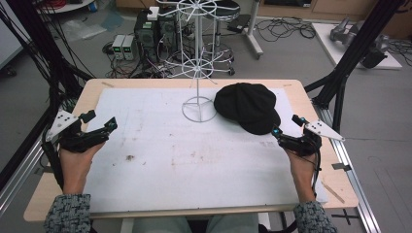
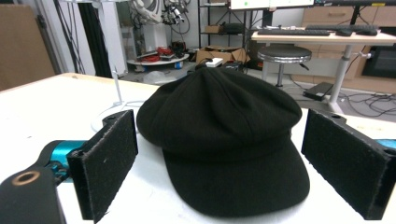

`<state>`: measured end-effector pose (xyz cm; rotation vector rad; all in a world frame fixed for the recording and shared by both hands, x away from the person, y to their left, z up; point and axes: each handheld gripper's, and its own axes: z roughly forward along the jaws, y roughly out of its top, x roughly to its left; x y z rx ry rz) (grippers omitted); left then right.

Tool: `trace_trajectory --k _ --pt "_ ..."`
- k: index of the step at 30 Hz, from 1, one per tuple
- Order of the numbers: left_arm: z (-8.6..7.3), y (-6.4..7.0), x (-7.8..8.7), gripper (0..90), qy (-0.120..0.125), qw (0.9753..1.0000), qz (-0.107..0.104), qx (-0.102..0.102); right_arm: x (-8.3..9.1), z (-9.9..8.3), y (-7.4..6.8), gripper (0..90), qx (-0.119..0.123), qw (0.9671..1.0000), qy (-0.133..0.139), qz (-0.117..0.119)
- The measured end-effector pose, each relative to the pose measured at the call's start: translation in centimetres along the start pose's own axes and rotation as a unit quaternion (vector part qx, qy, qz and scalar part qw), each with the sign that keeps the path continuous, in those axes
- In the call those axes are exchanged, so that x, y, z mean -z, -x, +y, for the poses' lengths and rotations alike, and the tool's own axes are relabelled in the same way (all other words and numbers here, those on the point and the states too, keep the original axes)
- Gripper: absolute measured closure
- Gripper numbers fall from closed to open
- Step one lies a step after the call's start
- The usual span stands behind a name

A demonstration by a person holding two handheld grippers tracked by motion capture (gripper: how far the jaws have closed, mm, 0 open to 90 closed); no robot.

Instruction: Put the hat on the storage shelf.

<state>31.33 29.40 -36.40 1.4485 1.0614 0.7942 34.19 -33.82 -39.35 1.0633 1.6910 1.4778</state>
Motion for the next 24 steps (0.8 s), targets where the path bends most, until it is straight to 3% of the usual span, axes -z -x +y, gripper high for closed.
trace_trajectory --k 5,8,11,14,16,20,22,24 --pt "0.2 0.1 0.1 17.4 0.002 1.0 0.002 -0.004 -2.2 1.5 -0.1 9.8 0.024 0.9997 -0.007 0.006" --pt "0.2 0.1 0.1 17.4 0.001 1.0 0.002 -0.004 -3.1 2.0 0.0 9.8 0.024 0.9997 -0.006 0.005" --pt "0.2 0.1 0.0 17.4 -0.001 1.0 0.001 -0.006 -5.2 2.9 0.5 15.5 0.03 0.9995 -0.002 0.008" --pt "0.2 0.1 0.0 17.4 0.0 1.0 0.002 -0.006 -6.5 3.2 0.8 15.5 0.036 0.9992 -0.001 0.016" --pt "0.2 0.0 0.0 17.4 0.0 1.0 0.002 -0.006 -8.4 3.8 1.0 15.5 0.046 0.9987 -0.005 0.02" --pt "0.1 -0.1 0.1 17.4 0.0 1.0 0.004 -0.005 -10.2 3.9 1.0 15.8 0.045 0.9989 0.0 0.014" --pt "0.1 -0.1 0.1 17.4 -0.002 1.0 0.004 -0.007 -12.0 3.9 1.2 15.8 0.05 0.9984 -0.026 0.01" --pt "0.1 0.0 0.1 17.4 -0.002 1.0 0.004 -0.007 -12.6 3.9 1.2 15.8 0.047 0.9985 -0.028 0.008"
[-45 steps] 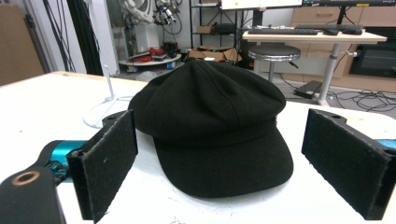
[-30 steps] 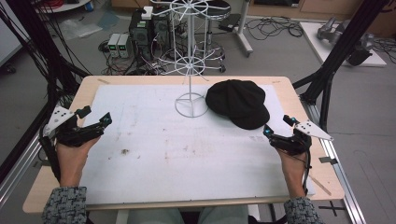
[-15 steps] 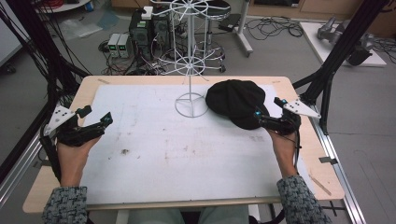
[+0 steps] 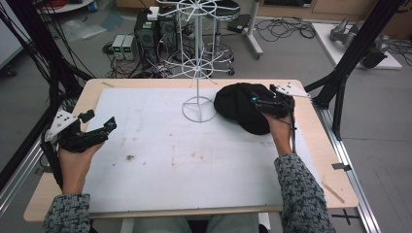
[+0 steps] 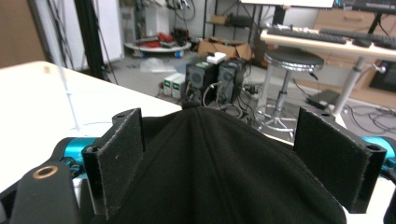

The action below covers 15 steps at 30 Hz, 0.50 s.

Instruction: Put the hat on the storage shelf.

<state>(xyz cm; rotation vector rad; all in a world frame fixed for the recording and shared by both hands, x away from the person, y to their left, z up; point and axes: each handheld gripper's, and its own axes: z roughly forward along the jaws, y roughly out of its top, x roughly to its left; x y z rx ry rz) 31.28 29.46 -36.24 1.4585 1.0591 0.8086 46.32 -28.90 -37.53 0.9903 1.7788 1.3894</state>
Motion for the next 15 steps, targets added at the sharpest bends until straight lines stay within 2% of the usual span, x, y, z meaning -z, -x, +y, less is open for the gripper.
trace_trajectory --k 1,2,3,4,5,8,11,15 --pt "0.0 0.0 -0.1 17.4 0.0 1.0 -0.001 0.0 -1.0 0.0 0.0 16.4 0.004 1.0 -0.004 0.0" --pt "0.0 0.0 -0.1 17.4 0.0 1.0 -0.001 0.0 -1.0 0.0 0.0 16.4 0.004 1.0 -0.004 0.0" --pt "0.0 0.0 -0.1 17.4 0.0 1.0 -0.001 -0.001 -2.0 -0.2 0.1 16.6 0.011 0.9998 -0.019 0.0" --pt "0.0 0.0 -0.1 17.4 0.0 1.0 -0.001 -0.001 -2.0 -0.2 0.1 16.6 0.011 0.9998 -0.019 0.0" --pt "0.0 0.0 0.0 17.4 0.0 1.0 0.0 0.0 -2.9 -0.3 0.2 17.1 0.008 0.9995 -0.03 0.002" --pt "0.0 0.0 0.0 17.4 -0.001 1.0 0.001 0.0 -3.5 -0.6 0.2 23.4 0.017 0.9988 -0.045 0.011" --pt "0.0 0.0 0.0 17.4 -0.001 1.0 0.0 0.0 -4.0 -1.0 0.3 24.4 0.026 0.9978 -0.06 0.012" --pt "0.0 0.0 0.0 17.4 0.0 1.0 -0.001 0.0 -4.3 -1.7 0.9 25.1 0.009 0.997 -0.076 0.012"
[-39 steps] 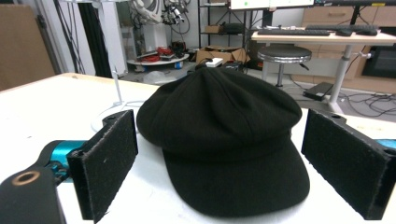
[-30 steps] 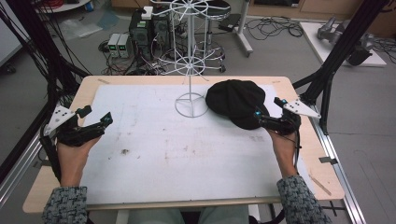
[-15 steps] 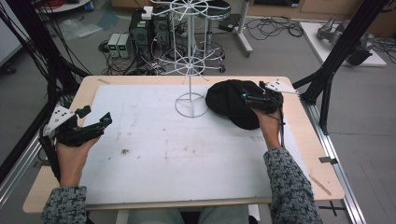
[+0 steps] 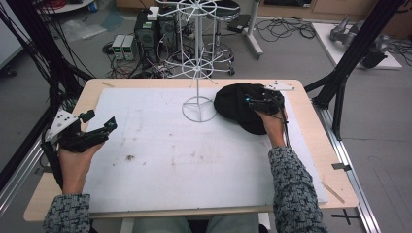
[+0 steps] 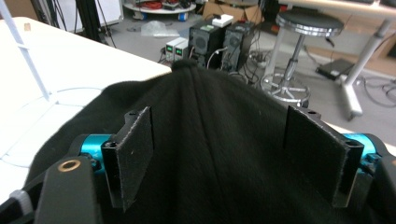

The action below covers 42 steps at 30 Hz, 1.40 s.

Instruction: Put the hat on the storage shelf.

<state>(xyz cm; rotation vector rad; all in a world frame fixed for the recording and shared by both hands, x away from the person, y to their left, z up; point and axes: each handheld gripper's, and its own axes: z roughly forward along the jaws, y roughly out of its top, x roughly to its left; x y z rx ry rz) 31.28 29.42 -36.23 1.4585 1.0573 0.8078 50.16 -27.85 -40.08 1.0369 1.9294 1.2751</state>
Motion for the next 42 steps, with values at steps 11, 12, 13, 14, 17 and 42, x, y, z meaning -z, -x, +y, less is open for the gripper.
trace_trajectory --k 11,12,13,14,17,42 --pt "0.0 0.0 0.0 17.4 0.0 1.0 0.0 0.0 -0.1 0.0 -0.2 66.8 0.001 0.9996 -0.026 -0.005" --pt "0.0 0.0 0.0 17.4 0.001 1.0 0.001 0.001 0.1 0.1 -0.3 75.1 0.002 0.9996 -0.028 -0.005" --pt "0.0 -0.1 0.1 17.4 0.001 1.0 0.001 0.001 0.1 0.1 -0.3 75.1 0.002 0.9996 -0.028 -0.005" --pt "0.1 -0.1 0.1 17.4 0.002 1.0 0.002 0.001 0.2 0.3 -0.3 79.3 0.01 0.9994 -0.031 -0.006" --pt "0.1 -0.1 0.1 17.4 0.001 1.0 0.002 0.001 0.6 0.5 -0.1 81.4 0.007 0.9996 -0.028 -0.007" --pt "0.3 -0.2 0.2 17.4 0.006 1.0 0.002 0.003 7.8 4.2 2.9 82.7 -0.046 0.9933 0.095 -0.048"
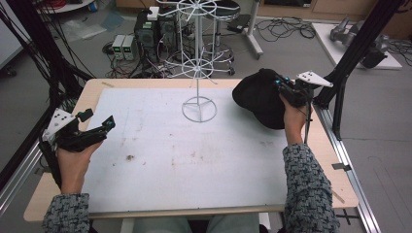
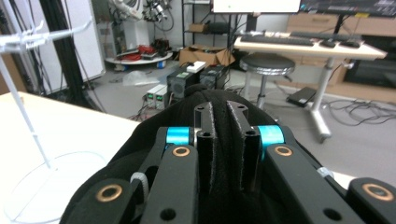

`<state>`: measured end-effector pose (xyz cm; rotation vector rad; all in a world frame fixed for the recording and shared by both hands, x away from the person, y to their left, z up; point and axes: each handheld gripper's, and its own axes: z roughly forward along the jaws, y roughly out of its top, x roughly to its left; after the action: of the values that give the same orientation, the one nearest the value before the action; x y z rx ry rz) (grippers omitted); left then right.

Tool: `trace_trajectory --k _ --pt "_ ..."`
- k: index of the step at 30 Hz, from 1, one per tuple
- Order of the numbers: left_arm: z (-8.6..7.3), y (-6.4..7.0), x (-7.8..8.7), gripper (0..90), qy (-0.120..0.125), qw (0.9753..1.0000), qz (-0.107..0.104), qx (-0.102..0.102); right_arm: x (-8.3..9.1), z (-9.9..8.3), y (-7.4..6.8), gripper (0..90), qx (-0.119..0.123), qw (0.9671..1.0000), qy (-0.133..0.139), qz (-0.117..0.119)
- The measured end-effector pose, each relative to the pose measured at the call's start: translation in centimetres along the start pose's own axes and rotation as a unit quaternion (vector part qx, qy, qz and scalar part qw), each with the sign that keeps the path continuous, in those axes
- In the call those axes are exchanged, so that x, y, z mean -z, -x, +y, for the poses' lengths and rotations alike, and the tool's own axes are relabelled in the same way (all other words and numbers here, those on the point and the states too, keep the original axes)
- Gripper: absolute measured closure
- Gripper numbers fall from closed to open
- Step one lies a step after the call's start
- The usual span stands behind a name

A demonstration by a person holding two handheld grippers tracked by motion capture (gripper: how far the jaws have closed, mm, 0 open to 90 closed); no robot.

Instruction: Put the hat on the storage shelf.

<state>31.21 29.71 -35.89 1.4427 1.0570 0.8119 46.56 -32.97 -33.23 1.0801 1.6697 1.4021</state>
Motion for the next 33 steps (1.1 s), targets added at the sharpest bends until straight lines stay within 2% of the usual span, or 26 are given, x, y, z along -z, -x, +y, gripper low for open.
trace_trajectory --k 3,4,9,10,16,17,18,19,21,24,25,26,27,28,33 --pt "0.0 0.0 -0.1 17.4 0.001 1.0 0.0 0.001 0.4 0.8 0.1 82.7 0.002 1.0 0.009 -0.002" --pt "0.0 0.0 -0.1 17.4 0.001 1.0 0.0 0.001 0.8 1.5 0.1 82.7 0.002 0.9998 0.022 -0.003" --pt "0.0 0.1 -0.1 17.4 0.0 1.0 -0.001 -0.001 1.5 3.1 0.2 82.8 0.011 0.9993 0.037 -0.004" --pt "0.1 0.1 -0.1 17.4 0.002 1.0 -0.001 0.0 2.0 3.9 0.1 82.7 0.011 0.9988 0.048 -0.005" --pt "0.2 0.1 0.1 17.4 0.005 1.0 -0.002 0.0 3.3 6.9 -0.1 82.8 0.023 0.9966 0.079 -0.005" --pt "0.2 0.1 0.1 17.4 0.005 1.0 -0.002 0.0 3.3 6.9 -0.1 82.8 0.023 0.9966 0.079 -0.005" --pt "0.2 0.1 0.1 17.4 0.004 1.0 -0.004 0.0 3.8 7.9 0.0 82.7 0.017 0.9958 0.09 -0.006" --pt "0.2 0.1 0.1 17.4 0.004 1.0 -0.004 0.0 3.8 7.9 0.0 82.7 0.017 0.9958 0.09 -0.006" --pt "0.3 0.1 0.1 17.4 0.004 1.0 -0.006 -0.001 4.4 9.5 -0.1 82.8 0.013 0.9942 0.107 -0.004" --pt "0.4 0.1 0.2 17.4 0.006 1.0 -0.006 0.0 4.9 11.0 -0.2 82.8 0.018 0.9925 0.121 -0.006" --pt "0.4 0.1 0.2 17.4 0.006 1.0 -0.006 0.0 4.9 11.0 -0.2 82.8 0.018 0.9925 0.121 -0.006" --pt "0.4 0.1 0.2 17.4 0.007 1.0 -0.005 0.001 5.1 12.0 -0.2 82.8 0.018 0.9913 0.13 -0.006" --pt "0.4 0.1 0.2 17.4 0.007 1.0 -0.005 0.001 5.1 12.0 -0.2 82.8 0.018 0.9913 0.13 -0.006" --pt "0.5 0.1 0.3 17.4 0.008 1.0 -0.005 0.0 5.4 13.0 -0.4 82.8 0.017 0.9904 0.137 -0.007" --pt "0.6 0.0 0.4 17.4 0.013 0.9999 -0.006 0.001 5.9 15.6 -0.8 82.7 0.023 0.9875 0.156 -0.007"
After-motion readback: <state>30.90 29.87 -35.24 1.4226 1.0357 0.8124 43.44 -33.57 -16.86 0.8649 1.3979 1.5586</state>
